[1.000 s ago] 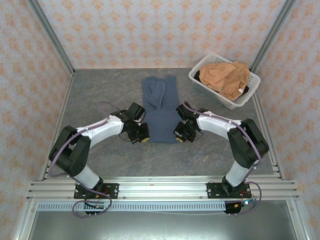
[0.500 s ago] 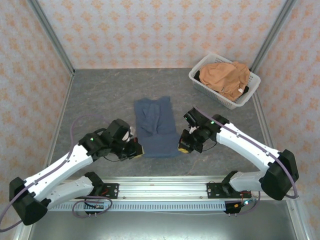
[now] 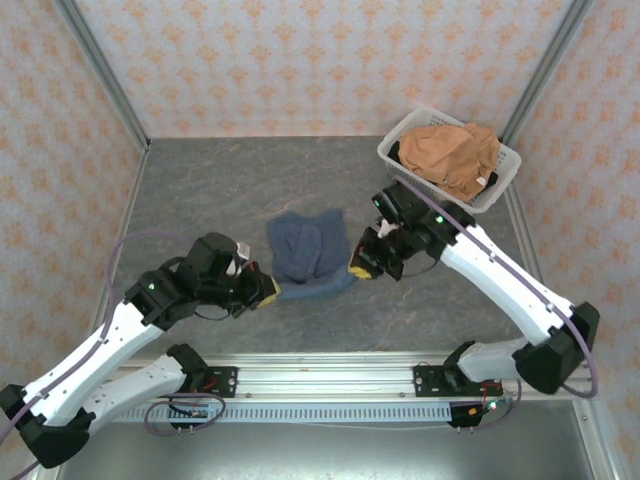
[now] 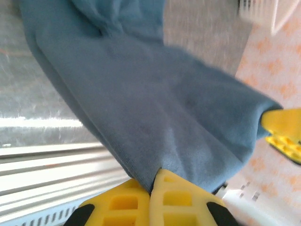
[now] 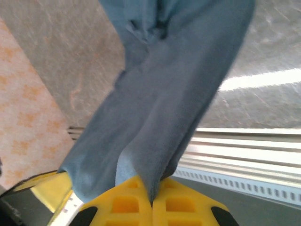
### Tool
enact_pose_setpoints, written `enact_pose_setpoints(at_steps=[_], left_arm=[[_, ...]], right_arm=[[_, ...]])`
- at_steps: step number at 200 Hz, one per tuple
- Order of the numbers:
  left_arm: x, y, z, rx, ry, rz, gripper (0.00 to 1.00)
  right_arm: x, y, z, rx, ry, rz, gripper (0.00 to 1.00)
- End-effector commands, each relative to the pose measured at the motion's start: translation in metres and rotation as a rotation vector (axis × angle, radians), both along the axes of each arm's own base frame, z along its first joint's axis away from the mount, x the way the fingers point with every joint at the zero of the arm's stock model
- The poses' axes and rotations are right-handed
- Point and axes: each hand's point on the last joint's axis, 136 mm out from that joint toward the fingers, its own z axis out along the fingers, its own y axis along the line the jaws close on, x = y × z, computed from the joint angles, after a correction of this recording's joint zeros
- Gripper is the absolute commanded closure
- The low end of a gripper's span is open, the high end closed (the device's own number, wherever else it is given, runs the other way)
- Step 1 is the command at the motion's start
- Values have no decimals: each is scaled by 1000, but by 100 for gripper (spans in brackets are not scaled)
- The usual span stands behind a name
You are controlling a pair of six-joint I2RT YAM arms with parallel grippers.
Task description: Fold and stack the t-shirts
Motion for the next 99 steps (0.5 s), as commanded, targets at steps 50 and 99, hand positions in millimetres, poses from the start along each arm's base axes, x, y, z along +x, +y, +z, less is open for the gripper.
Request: enact_pose_setpoints(at_steps=[50, 99], left_arm=[[96, 28, 0, 98, 66, 227, 100], [182, 34, -31, 152, 118, 226, 100]], right_arm=[[93, 14, -21, 31, 134, -211, 100], [176, 24, -57, 8, 149, -246, 98]])
